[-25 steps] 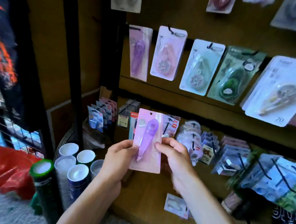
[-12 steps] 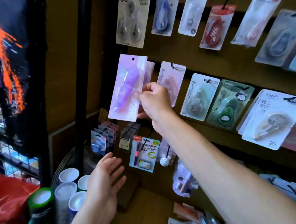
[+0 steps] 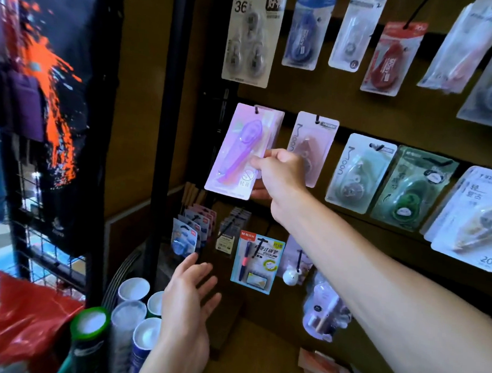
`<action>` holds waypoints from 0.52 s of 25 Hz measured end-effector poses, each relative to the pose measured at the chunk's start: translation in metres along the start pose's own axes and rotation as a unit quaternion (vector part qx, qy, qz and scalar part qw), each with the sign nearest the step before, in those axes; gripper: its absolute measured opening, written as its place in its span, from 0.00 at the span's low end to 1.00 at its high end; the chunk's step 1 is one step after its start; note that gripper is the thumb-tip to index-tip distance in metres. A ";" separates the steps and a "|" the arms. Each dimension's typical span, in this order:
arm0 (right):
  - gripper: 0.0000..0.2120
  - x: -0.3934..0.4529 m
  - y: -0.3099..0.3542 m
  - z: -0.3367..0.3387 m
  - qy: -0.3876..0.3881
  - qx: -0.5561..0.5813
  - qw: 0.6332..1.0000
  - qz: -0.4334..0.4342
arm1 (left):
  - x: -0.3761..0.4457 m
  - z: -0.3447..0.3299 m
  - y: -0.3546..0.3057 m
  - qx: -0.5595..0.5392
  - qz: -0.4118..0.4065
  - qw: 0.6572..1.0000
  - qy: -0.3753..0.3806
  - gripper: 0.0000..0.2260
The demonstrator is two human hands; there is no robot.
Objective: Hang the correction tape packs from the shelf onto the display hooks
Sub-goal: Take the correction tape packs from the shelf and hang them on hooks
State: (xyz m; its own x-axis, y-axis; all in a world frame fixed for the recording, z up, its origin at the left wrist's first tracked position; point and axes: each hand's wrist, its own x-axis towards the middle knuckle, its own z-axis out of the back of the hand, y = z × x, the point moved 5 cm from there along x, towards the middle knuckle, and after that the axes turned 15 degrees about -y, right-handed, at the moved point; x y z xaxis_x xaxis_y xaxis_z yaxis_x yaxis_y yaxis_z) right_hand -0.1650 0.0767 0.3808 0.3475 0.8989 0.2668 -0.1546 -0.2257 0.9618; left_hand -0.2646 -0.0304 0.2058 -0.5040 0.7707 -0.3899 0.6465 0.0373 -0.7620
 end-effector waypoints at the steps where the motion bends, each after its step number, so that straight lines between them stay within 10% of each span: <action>1: 0.03 0.004 0.000 -0.001 -0.002 -0.009 1.000 -0.004 | -0.001 0.000 0.001 0.005 0.000 1.000 0.001 0.18; 13: 0.08 0.069 -0.034 -0.020 -0.089 -0.104 0.991 0.016 | -0.018 -0.010 0.029 0.136 -0.012 0.989 0.061 0.15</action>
State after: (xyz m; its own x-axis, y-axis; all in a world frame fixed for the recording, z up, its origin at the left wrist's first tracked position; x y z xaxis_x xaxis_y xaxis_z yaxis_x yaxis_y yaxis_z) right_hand -0.1544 0.1543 0.3657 0.4934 0.8084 0.3211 -0.3482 -0.1547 0.9246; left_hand -0.2313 -0.0367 0.1961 -0.4344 0.8428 -0.3178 0.4497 -0.1028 -0.8873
